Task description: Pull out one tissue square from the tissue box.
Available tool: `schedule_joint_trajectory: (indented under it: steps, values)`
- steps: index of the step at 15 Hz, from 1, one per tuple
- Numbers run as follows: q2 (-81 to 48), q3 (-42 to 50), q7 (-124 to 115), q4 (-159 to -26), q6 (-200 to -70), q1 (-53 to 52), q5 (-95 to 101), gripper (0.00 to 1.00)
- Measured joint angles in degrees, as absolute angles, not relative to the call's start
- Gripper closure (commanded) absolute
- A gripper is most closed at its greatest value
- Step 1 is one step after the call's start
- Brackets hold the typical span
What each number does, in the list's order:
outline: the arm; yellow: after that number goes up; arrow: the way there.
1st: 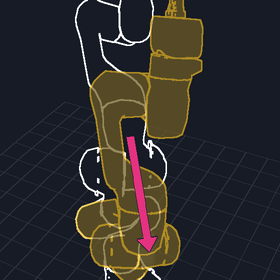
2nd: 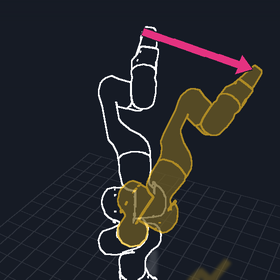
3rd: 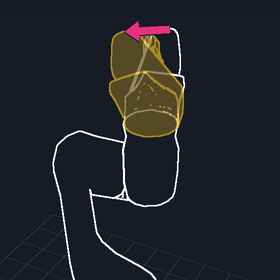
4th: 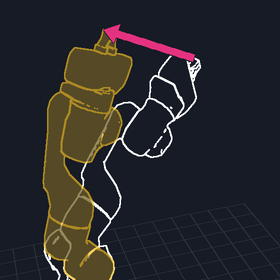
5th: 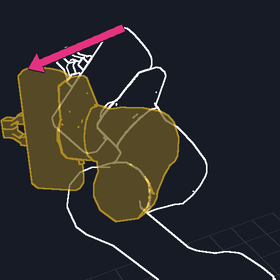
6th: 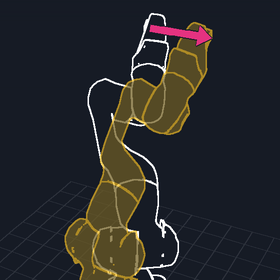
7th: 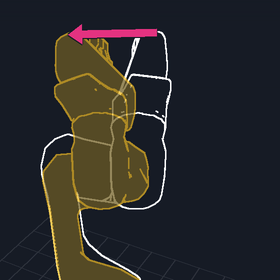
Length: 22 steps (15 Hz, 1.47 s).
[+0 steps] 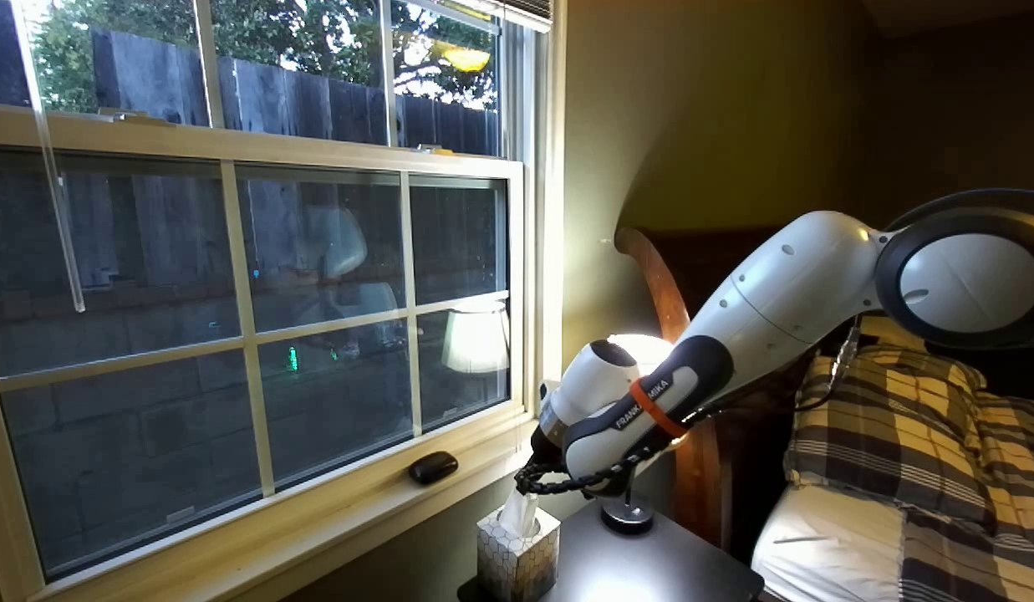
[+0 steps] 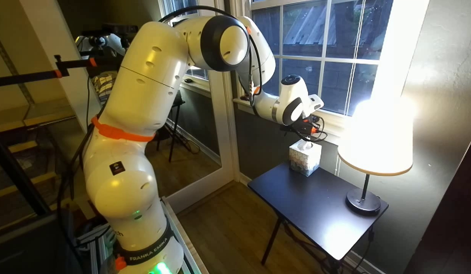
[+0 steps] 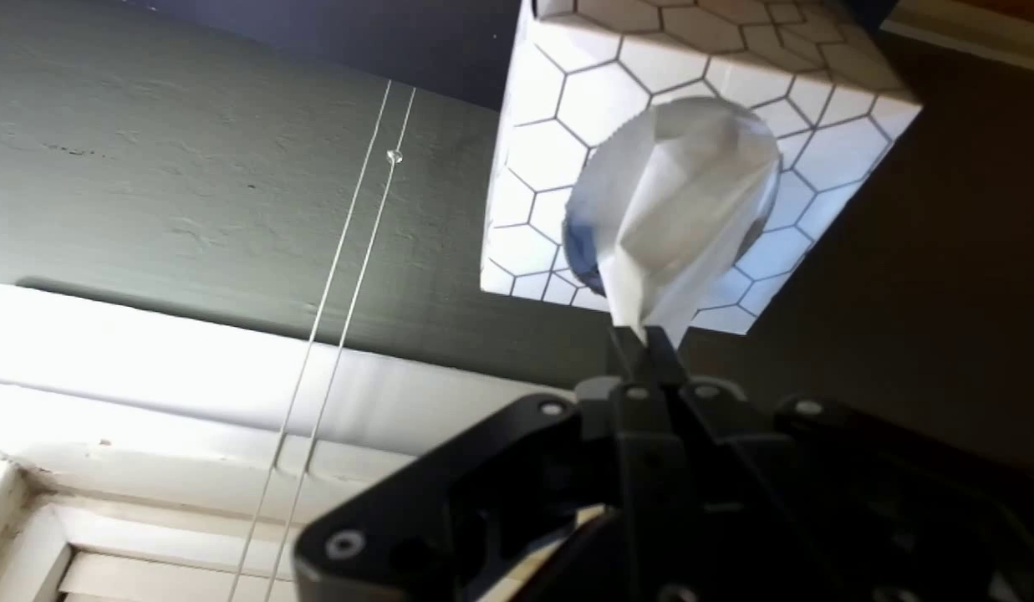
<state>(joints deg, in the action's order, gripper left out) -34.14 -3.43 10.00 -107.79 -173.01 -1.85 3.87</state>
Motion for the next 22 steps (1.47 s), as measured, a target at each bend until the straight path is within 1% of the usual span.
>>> schedule_joint_trajectory:
  steps: [5, 9, 12, 16, 22]
  values:
    - [-33.25, -2.28, 8.67, -107.78, -172.84, -3.47, 3.96, 1.00]
    - [-30.29, 6.46, 1.48, -107.85, -171.42, -11.06, 5.25, 1.00]
    - [-26.74, 11.43, -2.52, -107.99, -167.20, -16.20, 5.60, 1.00]
    - [-21.88, 11.78, -8.08, -108.25, -161.68, -17.74, 9.58, 1.00]
    - [-15.59, 12.04, -21.34, -109.17, -152.54, -18.83, 21.72, 1.00]
